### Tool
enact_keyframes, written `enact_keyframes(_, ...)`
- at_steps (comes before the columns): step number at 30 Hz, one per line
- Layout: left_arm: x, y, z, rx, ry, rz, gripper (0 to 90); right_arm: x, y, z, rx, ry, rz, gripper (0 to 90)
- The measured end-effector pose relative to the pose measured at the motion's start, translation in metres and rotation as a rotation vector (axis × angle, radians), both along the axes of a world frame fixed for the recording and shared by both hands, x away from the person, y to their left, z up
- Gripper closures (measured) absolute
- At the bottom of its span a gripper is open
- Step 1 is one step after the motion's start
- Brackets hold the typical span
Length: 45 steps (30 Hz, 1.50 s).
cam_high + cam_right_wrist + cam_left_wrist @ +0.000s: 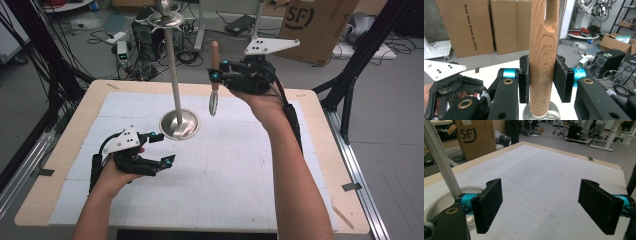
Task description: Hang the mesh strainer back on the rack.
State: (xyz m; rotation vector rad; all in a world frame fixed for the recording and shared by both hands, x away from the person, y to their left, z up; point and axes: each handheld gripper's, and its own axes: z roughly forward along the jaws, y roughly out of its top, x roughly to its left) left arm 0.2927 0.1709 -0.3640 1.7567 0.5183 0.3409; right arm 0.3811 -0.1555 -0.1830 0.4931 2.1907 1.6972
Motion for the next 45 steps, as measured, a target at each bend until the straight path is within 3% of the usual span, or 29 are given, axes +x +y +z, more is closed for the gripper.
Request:
enact_keyframes(21, -0.002, 0.000, 0.001, -0.007, -0.005, -0.009, 20.2, 0.022, 0.028, 0.017, -0.051, 0.011, -0.034, 68.2)
enact_keyframes(33, -0.002, 0.000, 0.001, -0.006, -0.004, -0.016, 20.2, 0.033, 0.041, 0.018, -0.064, 0.016, -0.044, 68.2)
enact_keyframes(45, -0.003, -0.004, -0.001, 0.000, 0.002, -0.033, 20.2, 0.043, 0.052, 0.021, -0.104, 0.011, -0.088, 68.3)
